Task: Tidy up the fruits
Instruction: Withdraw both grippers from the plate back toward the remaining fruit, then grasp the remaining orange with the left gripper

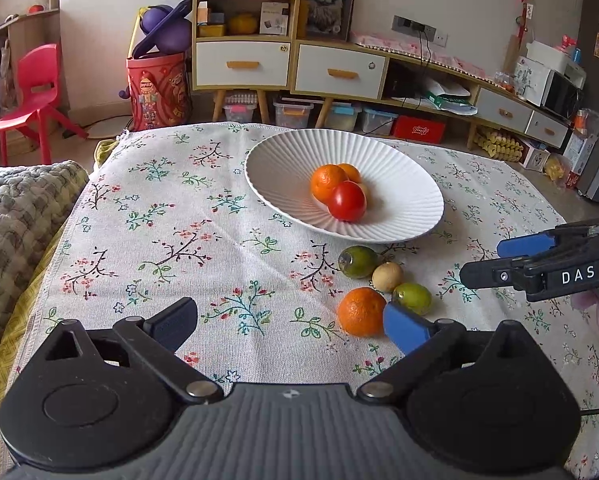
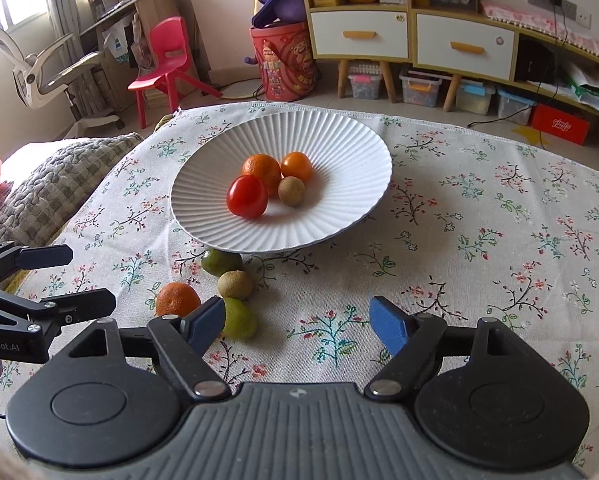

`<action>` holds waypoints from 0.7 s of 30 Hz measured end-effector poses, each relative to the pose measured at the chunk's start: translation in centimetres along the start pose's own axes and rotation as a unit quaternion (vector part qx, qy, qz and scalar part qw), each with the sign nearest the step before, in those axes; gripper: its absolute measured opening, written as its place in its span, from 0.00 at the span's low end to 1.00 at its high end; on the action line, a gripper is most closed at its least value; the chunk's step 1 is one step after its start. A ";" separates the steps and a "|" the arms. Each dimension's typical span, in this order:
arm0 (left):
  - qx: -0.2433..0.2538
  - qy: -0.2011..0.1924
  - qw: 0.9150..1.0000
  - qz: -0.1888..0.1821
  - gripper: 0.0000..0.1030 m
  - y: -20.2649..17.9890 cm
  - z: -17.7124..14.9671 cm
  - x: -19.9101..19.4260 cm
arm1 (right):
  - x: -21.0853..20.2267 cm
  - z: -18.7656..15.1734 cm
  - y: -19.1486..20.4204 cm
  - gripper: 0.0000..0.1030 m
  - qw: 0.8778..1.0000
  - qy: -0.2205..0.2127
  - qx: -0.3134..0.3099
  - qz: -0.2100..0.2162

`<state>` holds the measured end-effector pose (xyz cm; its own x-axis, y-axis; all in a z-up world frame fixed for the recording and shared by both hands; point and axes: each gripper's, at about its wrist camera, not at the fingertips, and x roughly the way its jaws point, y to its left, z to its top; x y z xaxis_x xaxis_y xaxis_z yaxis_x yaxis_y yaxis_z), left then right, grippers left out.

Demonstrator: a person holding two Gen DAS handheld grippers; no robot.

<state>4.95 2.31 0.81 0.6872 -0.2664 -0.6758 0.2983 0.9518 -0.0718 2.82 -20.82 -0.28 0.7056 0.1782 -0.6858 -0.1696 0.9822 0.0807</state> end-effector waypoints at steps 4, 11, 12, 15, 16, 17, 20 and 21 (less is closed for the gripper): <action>0.004 0.006 1.000 0.006 0.89 -0.1 -1.2 0.0 | 0.2 -0.7 0.4 0.80 1.000 0.009 -0.014 -0.004; 0.026 0.013 1.000 0.008 0.89 -0.9 -2.9 1.1 | 0.9 -2.6 0.7 0.82 0.999 0.027 -0.037 -0.019; 0.028 0.014 0.999 0.008 0.89 -1.0 -3.1 1.3 | 1.0 -2.9 0.6 0.83 0.999 0.027 -0.037 -0.021; 0.029 0.016 0.999 0.009 0.89 -1.0 -3.9 2.0 | 1.2 -3.4 0.6 0.85 0.998 0.025 -0.044 -0.028; 0.028 0.018 0.999 0.010 0.89 -1.0 -4.1 2.4 | 1.3 -3.5 0.6 0.85 0.998 0.024 -0.048 -0.031; 0.030 0.017 0.999 0.012 0.89 -1.1 -4.3 2.6 | 1.5 -3.7 0.6 0.85 0.997 0.024 -0.056 -0.036; 0.054 -0.003 0.998 0.015 0.89 -1.7 -4.7 2.8 | 1.6 -4.1 0.7 0.87 0.996 0.022 -0.070 -0.044; 0.053 -0.006 0.999 0.012 0.89 -1.8 -4.6 2.9 | 1.7 -4.2 0.7 0.88 0.996 0.020 -0.075 -0.045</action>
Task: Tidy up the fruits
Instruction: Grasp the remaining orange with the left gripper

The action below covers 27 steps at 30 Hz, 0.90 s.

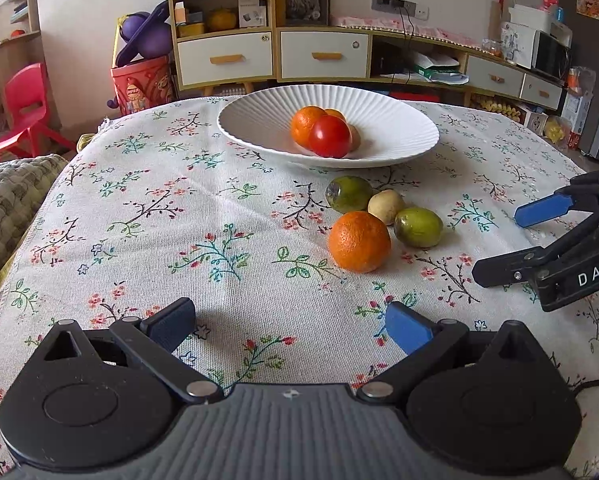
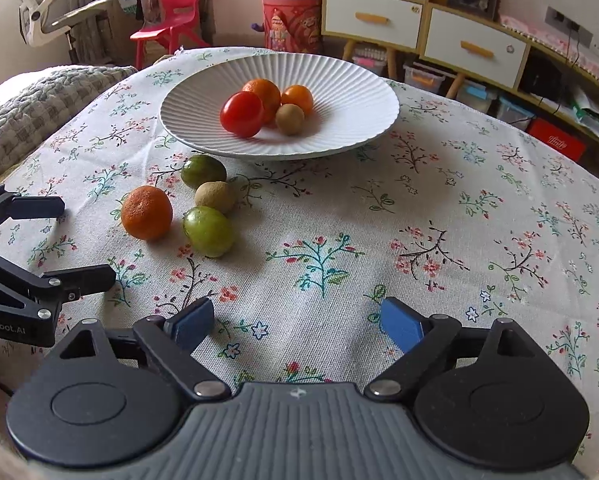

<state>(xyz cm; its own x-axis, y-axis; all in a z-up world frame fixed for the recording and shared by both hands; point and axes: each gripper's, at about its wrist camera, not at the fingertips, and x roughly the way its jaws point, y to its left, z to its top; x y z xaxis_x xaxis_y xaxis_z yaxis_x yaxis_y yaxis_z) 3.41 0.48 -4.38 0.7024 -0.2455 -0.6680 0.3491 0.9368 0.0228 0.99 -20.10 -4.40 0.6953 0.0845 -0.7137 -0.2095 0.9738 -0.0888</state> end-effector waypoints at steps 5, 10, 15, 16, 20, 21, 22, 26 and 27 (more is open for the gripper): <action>-0.002 -0.011 1.000 -0.003 0.89 -0.4 0.5 0.6 | 0.1 -0.2 0.0 0.93 1.000 -0.010 -0.012 0.000; 0.000 -0.021 1.000 -0.012 0.82 -0.8 0.9 0.9 | 0.3 -0.3 -0.3 0.97 1.000 -0.018 -0.015 0.004; 0.002 -0.031 0.999 -0.031 0.61 -0.9 1.5 1.0 | 0.5 -0.3 -0.2 0.99 0.999 -0.032 -0.023 0.008; 0.003 -0.032 0.999 -0.039 0.56 -0.9 1.6 1.1 | 0.6 -0.3 -0.2 0.99 0.999 -0.035 -0.025 0.009; 0.012 -0.036 0.997 -0.060 0.34 -1.3 2.0 1.2 | 0.8 -0.1 0.0 0.99 0.999 -0.044 -0.029 0.013; 0.014 -0.038 0.997 -0.063 0.32 -1.3 2.0 1.2 | 0.8 -0.1 0.0 0.99 0.998 -0.047 -0.032 0.013; 0.015 -0.039 0.997 -0.066 0.26 -1.4 2.1 1.2 | 0.9 0.0 0.1 0.99 0.998 -0.049 -0.034 0.014; 0.021 -0.041 0.997 -0.068 0.20 -1.6 2.1 1.1 | 1.0 0.1 0.6 0.98 0.997 -0.059 -0.044 0.015; 0.024 -0.040 0.997 -0.066 0.20 -1.6 2.1 1.0 | 1.0 0.2 0.7 0.97 0.997 -0.061 -0.047 0.017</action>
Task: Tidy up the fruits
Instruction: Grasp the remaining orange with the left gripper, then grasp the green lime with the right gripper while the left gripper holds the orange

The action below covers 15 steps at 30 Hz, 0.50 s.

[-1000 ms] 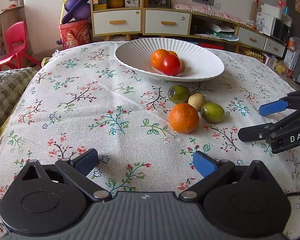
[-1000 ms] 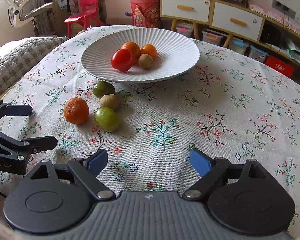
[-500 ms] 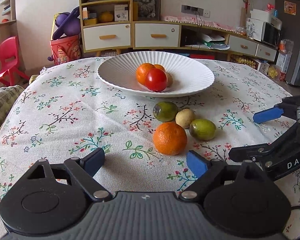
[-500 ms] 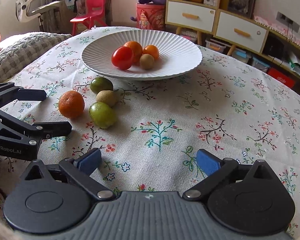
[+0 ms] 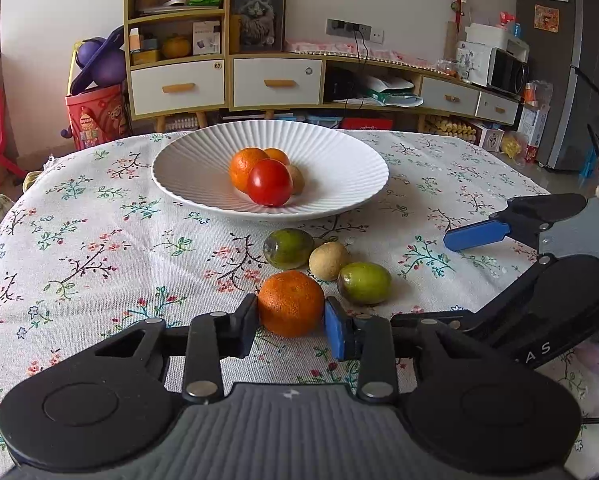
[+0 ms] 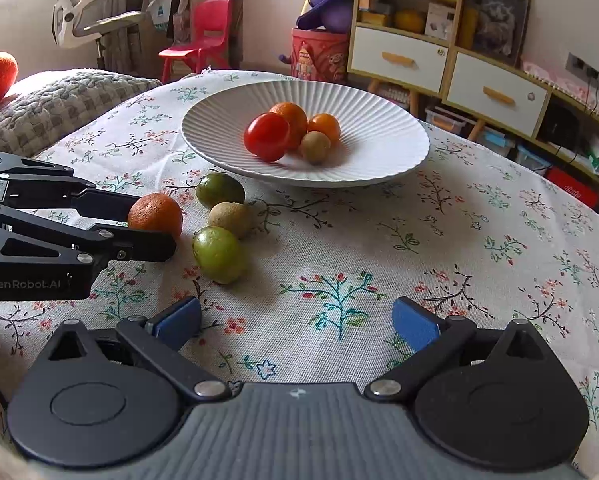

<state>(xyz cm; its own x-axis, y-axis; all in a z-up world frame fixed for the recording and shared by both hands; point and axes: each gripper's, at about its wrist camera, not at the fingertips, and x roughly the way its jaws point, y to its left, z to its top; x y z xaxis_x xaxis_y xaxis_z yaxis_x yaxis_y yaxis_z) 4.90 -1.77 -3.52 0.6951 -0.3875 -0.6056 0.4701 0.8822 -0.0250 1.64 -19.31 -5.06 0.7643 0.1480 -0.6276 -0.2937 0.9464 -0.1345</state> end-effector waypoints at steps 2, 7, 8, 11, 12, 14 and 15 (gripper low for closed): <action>0.005 0.001 1.000 0.005 0.20 0.0 -0.1 -0.1 | 0.1 0.2 0.4 0.95 1.000 -0.004 -0.007 0.006; 0.001 0.006 1.000 0.013 0.20 0.6 -0.2 -0.6 | 0.4 0.7 1.4 0.89 0.999 -0.012 -0.023 0.021; -0.002 0.007 1.000 0.013 0.19 0.8 -0.1 -0.7 | 0.4 0.8 1.5 0.86 0.999 -0.012 -0.024 0.025; -0.010 0.009 1.000 0.012 0.19 1.3 -0.1 -0.9 | 0.6 1.1 1.9 0.82 0.999 -0.015 -0.028 0.038; -0.012 0.008 1.000 0.012 0.19 1.4 0.0 -0.9 | 0.6 1.2 1.9 0.79 0.999 -0.015 -0.028 0.041; -0.015 0.008 1.000 0.015 0.19 1.6 -0.2 -1.0 | 0.6 1.4 2.0 0.71 0.998 -0.016 -0.029 0.049; -0.017 0.010 1.000 0.016 0.19 1.7 -0.3 -1.0 | 0.5 1.5 2.1 0.65 0.998 -0.015 -0.030 0.054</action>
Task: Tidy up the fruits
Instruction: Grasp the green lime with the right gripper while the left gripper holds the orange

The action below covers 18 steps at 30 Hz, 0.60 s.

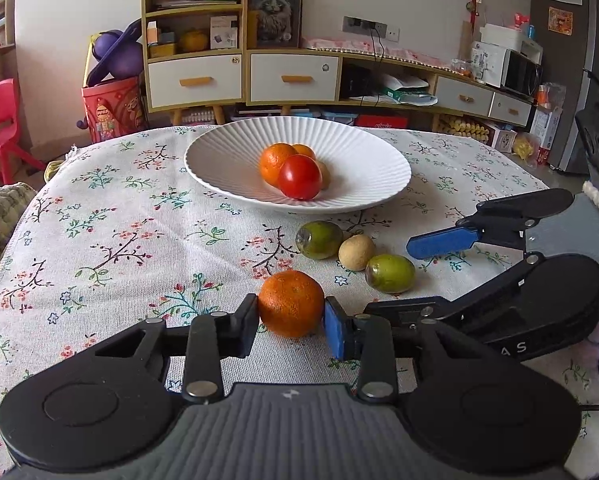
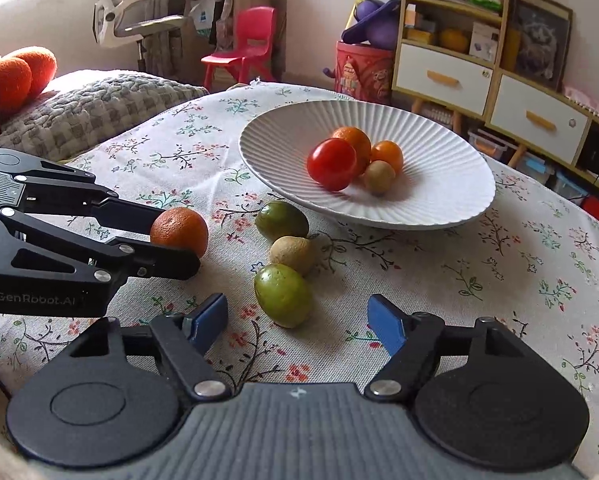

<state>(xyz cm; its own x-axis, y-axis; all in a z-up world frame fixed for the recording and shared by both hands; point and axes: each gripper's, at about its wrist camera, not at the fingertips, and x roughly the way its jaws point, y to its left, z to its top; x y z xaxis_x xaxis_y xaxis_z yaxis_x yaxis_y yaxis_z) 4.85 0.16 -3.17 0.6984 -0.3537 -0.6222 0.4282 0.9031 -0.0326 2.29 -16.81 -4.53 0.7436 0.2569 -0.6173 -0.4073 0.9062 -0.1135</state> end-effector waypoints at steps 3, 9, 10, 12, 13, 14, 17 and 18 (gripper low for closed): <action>-0.003 0.001 1.000 0.000 0.19 0.1 -0.1 -0.2 | -0.1 0.3 0.4 0.47 1.000 0.001 -0.006 0.005; -0.001 0.003 1.000 0.002 0.19 0.0 -0.1 -0.4 | -0.3 0.4 1.1 0.28 1.000 0.003 -0.025 0.008; 0.000 0.004 1.000 0.003 0.19 -0.1 -0.1 -0.4 | -0.3 0.5 1.1 0.26 1.000 0.004 -0.026 0.009; 0.000 0.004 1.000 0.003 0.19 -0.1 0.0 -0.4 | -0.3 0.6 1.1 0.24 1.000 0.005 -0.025 0.009; 0.000 0.004 1.000 0.004 0.19 -0.1 0.0 -0.4 | -0.3 0.6 1.1 0.24 1.000 0.006 -0.025 0.009; -0.001 0.004 1.000 0.004 0.19 -0.1 0.0 -0.4 | -0.3 0.6 1.1 0.24 1.000 0.007 -0.024 0.009; -0.007 0.009 1.000 0.001 0.19 0.0 0.2 -0.5 | -0.3 0.9 1.1 0.24 1.000 0.014 -0.021 0.007; -0.009 0.012 1.000 0.000 0.19 0.0 0.2 -0.6 | -0.4 1.0 1.1 0.24 1.000 0.016 -0.020 0.007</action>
<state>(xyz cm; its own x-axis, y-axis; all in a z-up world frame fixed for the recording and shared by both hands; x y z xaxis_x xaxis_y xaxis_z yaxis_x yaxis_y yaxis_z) 4.59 0.30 -2.64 0.6846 -0.3483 -0.6403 0.4181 0.9072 -0.0466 2.05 -15.54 -3.69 0.7202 0.2574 -0.6442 -0.4382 0.8887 -0.1347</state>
